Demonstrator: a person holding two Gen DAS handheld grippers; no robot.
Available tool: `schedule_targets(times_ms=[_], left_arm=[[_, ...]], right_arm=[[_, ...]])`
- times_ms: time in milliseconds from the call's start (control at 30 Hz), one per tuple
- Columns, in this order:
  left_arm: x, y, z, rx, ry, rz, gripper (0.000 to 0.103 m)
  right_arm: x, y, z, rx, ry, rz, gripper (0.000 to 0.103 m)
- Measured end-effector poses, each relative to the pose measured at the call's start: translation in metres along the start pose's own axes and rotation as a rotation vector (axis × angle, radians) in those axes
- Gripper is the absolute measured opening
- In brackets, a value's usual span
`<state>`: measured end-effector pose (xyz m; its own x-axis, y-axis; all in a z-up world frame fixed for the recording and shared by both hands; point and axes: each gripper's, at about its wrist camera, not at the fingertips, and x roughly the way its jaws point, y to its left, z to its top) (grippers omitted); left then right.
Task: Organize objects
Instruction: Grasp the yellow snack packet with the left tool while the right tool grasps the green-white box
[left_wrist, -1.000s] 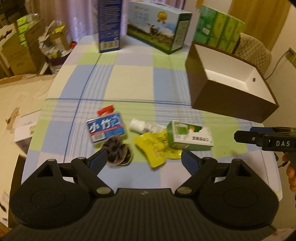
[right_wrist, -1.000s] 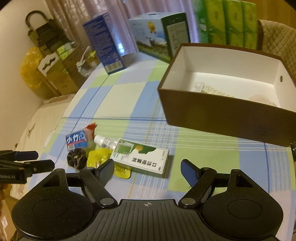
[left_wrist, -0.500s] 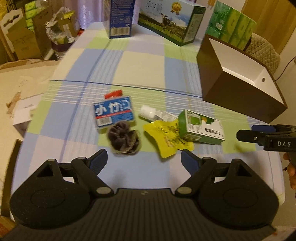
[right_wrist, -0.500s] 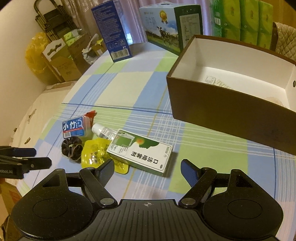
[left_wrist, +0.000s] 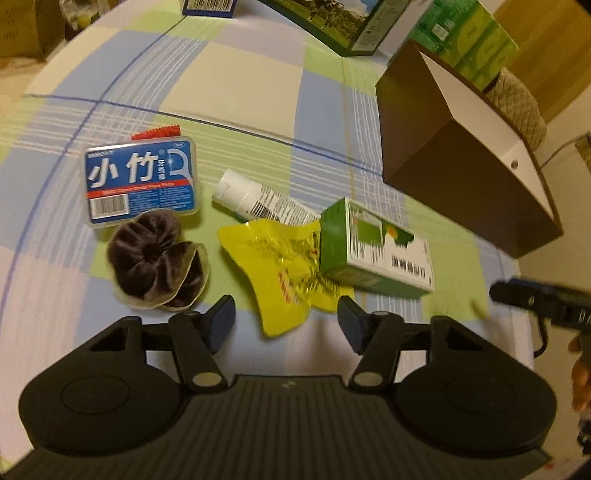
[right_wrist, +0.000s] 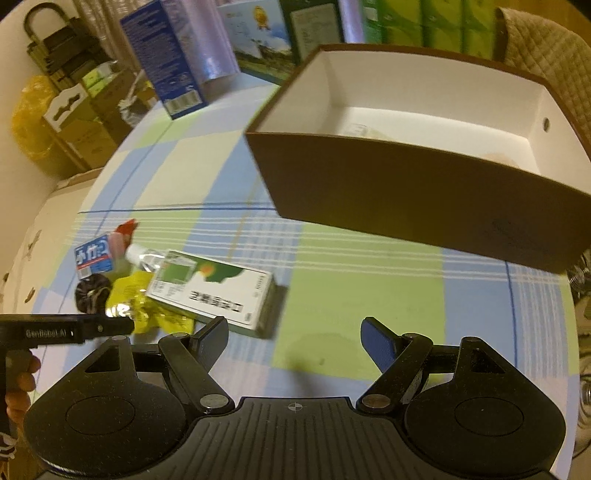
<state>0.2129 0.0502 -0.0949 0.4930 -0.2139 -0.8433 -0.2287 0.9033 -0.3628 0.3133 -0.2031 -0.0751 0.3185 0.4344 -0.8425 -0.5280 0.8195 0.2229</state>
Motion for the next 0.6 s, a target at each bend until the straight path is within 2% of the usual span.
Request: schedule_targets(times_ms=[167,400,600], left_arm=[[0.014,0.004,0.011,-0.024,-0.001,-0.013,0.045],[0.028,0.003,0.019,-0.021,0.016,-0.028,0.042],[0.034,0.006,0.022,-0.033,0.015,-0.053,0.030]], right_arm=[[0.003,-0.011,0.001,0.027,0.015,-0.017,0.076],[0.009,-0.016,0.007,0.037,0.029,-0.024,0.076],[0.016,-0.016,0.010,0.039,0.043,-0.031,0.076]])
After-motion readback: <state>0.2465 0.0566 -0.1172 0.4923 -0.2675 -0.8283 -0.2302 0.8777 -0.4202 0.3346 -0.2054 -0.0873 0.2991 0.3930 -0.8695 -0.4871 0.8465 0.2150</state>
